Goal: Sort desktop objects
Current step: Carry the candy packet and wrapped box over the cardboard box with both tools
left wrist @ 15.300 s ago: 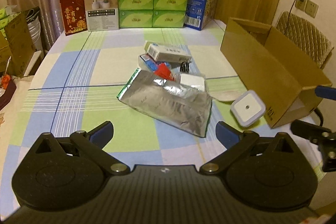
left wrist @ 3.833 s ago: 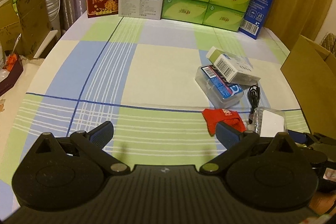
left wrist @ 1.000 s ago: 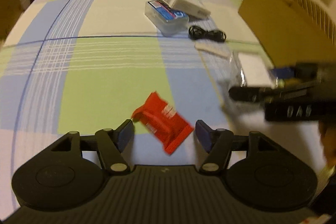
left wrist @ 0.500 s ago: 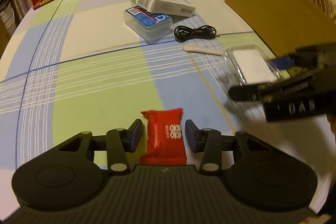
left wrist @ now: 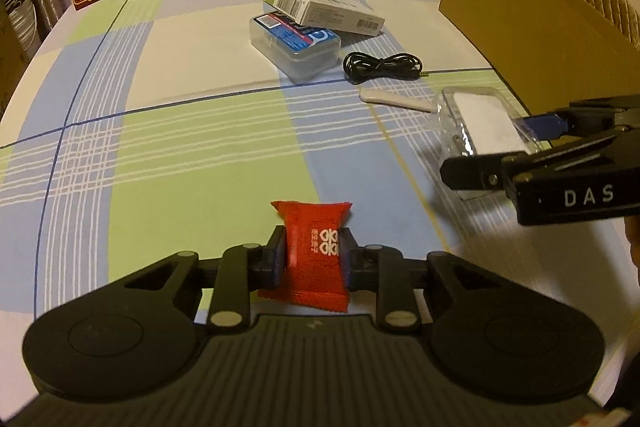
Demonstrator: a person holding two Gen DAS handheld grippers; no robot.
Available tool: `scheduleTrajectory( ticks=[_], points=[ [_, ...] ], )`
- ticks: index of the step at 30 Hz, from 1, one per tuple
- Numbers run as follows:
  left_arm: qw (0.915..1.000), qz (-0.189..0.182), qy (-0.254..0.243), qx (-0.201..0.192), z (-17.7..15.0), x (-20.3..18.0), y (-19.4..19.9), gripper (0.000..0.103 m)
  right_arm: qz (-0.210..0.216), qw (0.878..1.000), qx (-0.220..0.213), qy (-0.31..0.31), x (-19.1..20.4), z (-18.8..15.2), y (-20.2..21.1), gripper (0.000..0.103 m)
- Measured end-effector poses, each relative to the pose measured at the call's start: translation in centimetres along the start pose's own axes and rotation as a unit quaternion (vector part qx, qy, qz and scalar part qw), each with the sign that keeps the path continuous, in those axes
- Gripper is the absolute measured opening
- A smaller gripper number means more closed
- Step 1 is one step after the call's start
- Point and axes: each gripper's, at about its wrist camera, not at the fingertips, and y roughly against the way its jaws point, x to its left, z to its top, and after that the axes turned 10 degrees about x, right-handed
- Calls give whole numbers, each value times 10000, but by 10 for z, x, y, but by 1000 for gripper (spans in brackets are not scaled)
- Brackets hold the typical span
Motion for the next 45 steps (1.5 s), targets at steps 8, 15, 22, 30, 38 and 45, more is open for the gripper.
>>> scheduleTrajectory(
  ticks=[8,15,22,30,38,45],
  points=[
    [10000,44,60,-3,2,1,3,21,-65,10000,-42,-14,0,1,0,72],
    [10000,30,80,-14,2,1,5,21,-82,9999,-52,32,3,2,0,72],
    [9999,33,107,-45,2,2,8,21,-52,9999,-83,-31,3,2,1,72],
    [9988,-235,263,-338,10,1,34,21,-33,9991,-370,-223,1,-5,25,72],
    [9961,-471,286,-684,19,-14,74,21,-278,9970,-716,-92,6,-13,66,72],
    [9954,-398,50,-870,23,-48,103,21,-488,9940,-952,-228,-16,-21,121,72]
  ],
)
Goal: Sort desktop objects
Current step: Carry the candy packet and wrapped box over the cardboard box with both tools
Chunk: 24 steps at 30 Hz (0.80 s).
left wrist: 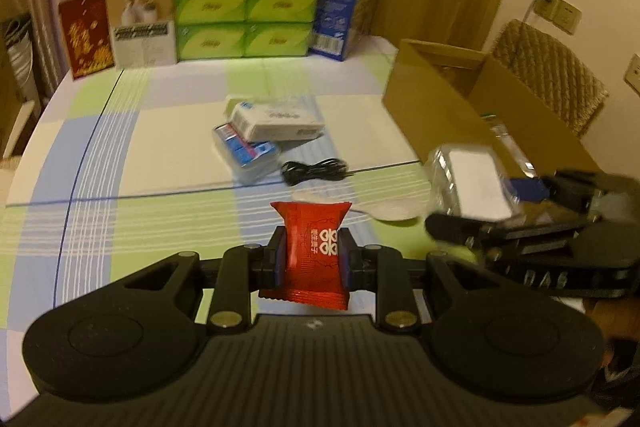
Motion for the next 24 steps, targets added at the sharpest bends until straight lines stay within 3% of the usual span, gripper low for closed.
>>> scheduleTrajectory(
  ticks=[14,24],
  points=[
    [9970,-496,-549,-247,30,-121,34,21,-509,9960,-379,-625,-99,-12,95,72],
    [9931,-864,-776,-183,64,-192,16,21,-629,9913,-493,-1048,-165,-13,112,72]
  ],
)
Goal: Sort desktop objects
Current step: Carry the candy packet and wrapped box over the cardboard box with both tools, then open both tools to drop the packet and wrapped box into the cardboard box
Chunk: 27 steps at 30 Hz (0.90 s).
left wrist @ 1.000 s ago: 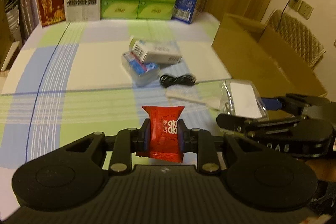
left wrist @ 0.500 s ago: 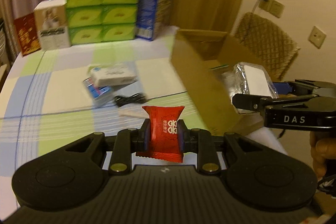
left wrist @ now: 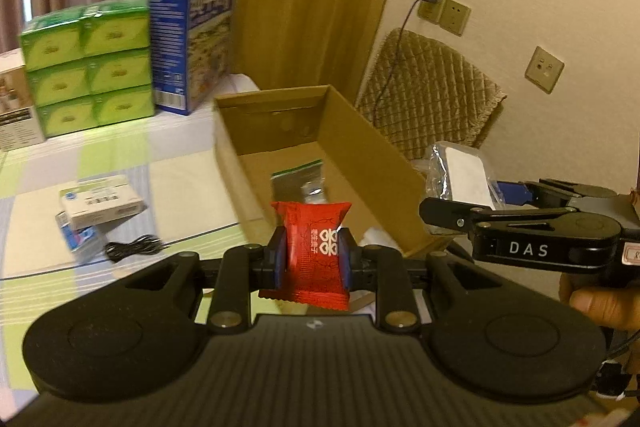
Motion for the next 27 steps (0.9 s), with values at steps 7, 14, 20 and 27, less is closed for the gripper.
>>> scheduleTrajectory(
  ticks=[7,14,20,27],
  points=[
    [9997,-233,10,117,21,-13,-43,21,-156,9998,40,-71,-27,10,-12,72],
    [9986,-412,305,161,34,-4,-82,42,-219,9996,119,-150,-38,18,-31,72],
    [9990,-289,316,129,28,9,-82,42,-170,9994,220,-182,-38,14,-41,72],
    [9988,-242,429,14,20,23,-69,52,-48,9994,301,-161,-26,16,-51,72]
  ],
)
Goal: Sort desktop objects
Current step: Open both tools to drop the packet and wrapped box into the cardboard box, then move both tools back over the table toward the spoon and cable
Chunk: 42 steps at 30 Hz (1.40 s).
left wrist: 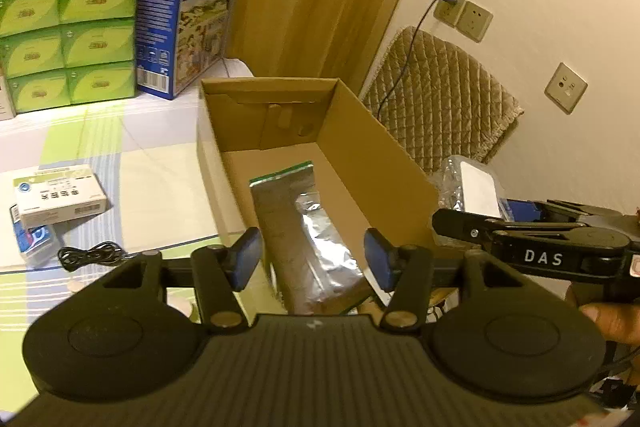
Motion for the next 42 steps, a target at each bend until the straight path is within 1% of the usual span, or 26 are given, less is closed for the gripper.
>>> scheduleTrajectory(
  ticks=[3,4,5,6,8,12,13,17,22,27,30,36,42],
  points=[
    [10000,42,34,-7,-3,6,4,53,108,9998,-2,-177,2,5,-6,72],
    [10000,68,44,-12,-5,8,5,57,153,9996,-6,-257,1,7,-7,72],
    [9999,86,46,-29,-6,10,7,62,217,9993,-18,-320,1,10,-9,75],
    [9999,100,54,-69,-8,12,9,65,255,9989,-40,-382,0,12,-10,85],
    [9998,102,76,-169,-12,17,14,77,177,9984,-121,-516,-2,14,-8,101],
    [9994,226,127,-216,-19,29,24,81,152,9977,-206,-624,-6,12,5,101],
    [9992,267,154,-239,-21,32,26,84,122,9978,-219,-622,-6,10,8,101],
    [9984,391,255,-322,-33,45,40,90,116,9975,-269,-640,-5,-2,24,101],
    [9964,653,326,-432,-55,62,64,95,183,9974,-304,-626,6,-17,45,101],
    [9927,970,485,-522,-75,85,96,97,357,9976,-437,-405,33,-27,64,101],
    [9893,1192,611,-576,-89,102,118,98,508,9973,-498,-178,58,-32,70,101],
    [9821,1605,785,-605,-119,132,151,101,766,9949,-486,429,105,-43,70,101],
    [9777,1781,954,-570,-146,155,170,101,852,9908,-340,995,139,-55,57,101]
  ],
)
